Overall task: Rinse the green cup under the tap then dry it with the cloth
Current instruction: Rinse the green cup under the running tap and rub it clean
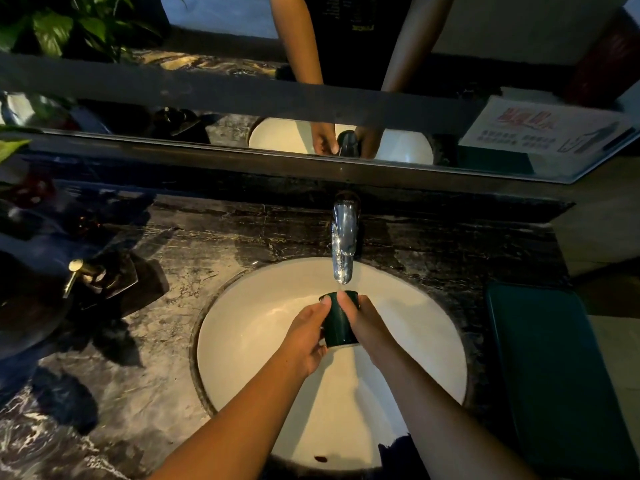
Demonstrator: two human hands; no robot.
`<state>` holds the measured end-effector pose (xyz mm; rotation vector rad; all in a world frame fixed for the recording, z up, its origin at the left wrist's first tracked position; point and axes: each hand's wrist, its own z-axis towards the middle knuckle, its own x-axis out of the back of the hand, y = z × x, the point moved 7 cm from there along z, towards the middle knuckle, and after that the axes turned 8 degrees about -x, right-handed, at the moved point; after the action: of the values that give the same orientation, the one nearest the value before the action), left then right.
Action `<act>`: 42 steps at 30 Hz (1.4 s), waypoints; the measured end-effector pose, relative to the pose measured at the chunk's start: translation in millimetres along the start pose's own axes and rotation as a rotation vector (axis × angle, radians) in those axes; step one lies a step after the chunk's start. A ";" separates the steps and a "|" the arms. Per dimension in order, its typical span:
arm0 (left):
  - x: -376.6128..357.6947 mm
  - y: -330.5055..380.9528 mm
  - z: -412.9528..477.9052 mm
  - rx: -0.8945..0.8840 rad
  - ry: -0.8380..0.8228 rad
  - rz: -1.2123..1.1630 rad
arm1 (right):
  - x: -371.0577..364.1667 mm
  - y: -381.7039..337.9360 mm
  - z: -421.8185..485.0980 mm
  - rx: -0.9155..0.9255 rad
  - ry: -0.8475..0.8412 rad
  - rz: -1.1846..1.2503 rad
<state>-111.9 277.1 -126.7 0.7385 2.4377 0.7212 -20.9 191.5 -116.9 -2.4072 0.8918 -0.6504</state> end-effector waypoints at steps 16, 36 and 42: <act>-16.5 5.8 8.3 -0.060 -0.025 0.090 | -7.0 -3.7 19.9 -0.022 0.074 0.066; -9.1 3.7 -3.3 0.042 0.014 0.070 | -15.2 -0.4 12.3 -0.235 -0.054 0.270; -5.8 2.4 -2.7 0.069 0.038 0.099 | -15.1 2.8 7.8 -0.307 -0.044 0.351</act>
<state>-108.4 274.3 -121.6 0.8850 2.4853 0.6968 -27.8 202.2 -128.4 -2.4188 1.4408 -0.3456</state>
